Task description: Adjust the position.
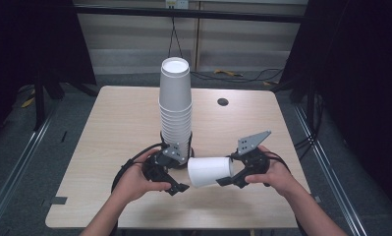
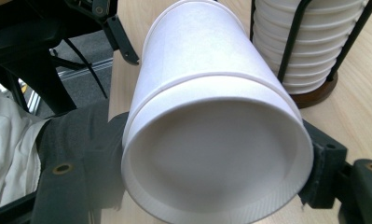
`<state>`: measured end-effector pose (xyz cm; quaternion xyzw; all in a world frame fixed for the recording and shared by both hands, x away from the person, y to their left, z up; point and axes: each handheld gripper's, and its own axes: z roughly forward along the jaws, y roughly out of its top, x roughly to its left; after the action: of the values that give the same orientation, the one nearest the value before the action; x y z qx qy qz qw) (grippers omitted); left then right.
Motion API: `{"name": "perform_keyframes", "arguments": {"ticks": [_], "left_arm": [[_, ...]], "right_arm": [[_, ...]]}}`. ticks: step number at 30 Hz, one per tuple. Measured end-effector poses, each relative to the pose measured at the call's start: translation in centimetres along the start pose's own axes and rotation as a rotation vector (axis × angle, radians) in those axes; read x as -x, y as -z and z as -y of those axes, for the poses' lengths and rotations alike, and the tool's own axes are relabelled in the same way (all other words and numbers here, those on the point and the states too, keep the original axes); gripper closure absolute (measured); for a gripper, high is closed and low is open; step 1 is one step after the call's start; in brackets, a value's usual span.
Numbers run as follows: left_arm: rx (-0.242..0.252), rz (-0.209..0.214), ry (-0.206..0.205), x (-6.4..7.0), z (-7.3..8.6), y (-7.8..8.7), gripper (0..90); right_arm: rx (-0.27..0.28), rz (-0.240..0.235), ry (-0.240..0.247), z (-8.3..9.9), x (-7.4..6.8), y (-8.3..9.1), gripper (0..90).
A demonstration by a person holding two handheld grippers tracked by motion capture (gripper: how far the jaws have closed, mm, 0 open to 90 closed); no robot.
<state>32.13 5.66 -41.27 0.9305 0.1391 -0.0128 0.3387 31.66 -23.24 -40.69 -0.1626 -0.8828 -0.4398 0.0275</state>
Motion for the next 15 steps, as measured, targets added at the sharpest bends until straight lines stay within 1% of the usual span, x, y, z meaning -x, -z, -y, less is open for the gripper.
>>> {"name": "perform_keyframes", "arguments": {"ticks": [1, 2, 5, 6, 7, 8, 11, 12, 15], "left_arm": [[0.000, 0.000, 0.000, 0.00, 0.00, 0.00, 15.2], [-0.001, 0.010, 0.002, -0.03, 0.18, -0.26, 15.2], [-0.001, 0.011, 0.005, 0.00, 0.27, -0.45, 15.2], [0.011, 0.010, 0.006, -0.02, 0.30, -0.54, 15.2], [0.011, 0.010, 0.006, -0.02, 0.30, -0.54, 15.2], [0.014, 0.019, 0.012, 0.00, 0.33, -0.59, 15.2], [0.018, 0.019, 0.007, 0.00, 0.37, -0.77, 15.2], [0.030, 0.020, 0.011, 0.04, 0.39, -0.88, 15.2], [0.039, 0.019, 0.012, 0.08, 0.39, -0.92, 15.2]], "right_arm": [[0.000, 0.000, 0.000, 0.00, 0.00, 0.00, 25.2], [-0.007, -0.002, -0.003, 0.06, 0.09, -0.04, 25.2], [-0.005, 0.002, -0.002, 0.10, 0.20, -0.06, 25.2], [-0.001, -0.001, -0.004, 0.12, 0.25, -0.09, 25.1], [-0.001, -0.001, -0.004, 0.12, 0.25, -0.09, 25.1], [-0.002, -0.003, -0.004, 0.13, 0.27, -0.12, 25.1], [-0.003, -0.001, -0.004, 0.08, 0.26, -0.20, 25.1], [-0.001, -0.002, -0.002, -0.01, 0.27, -0.24, 25.0], [0.004, -0.006, 0.001, -0.13, 0.27, -0.29, 25.0]]}}
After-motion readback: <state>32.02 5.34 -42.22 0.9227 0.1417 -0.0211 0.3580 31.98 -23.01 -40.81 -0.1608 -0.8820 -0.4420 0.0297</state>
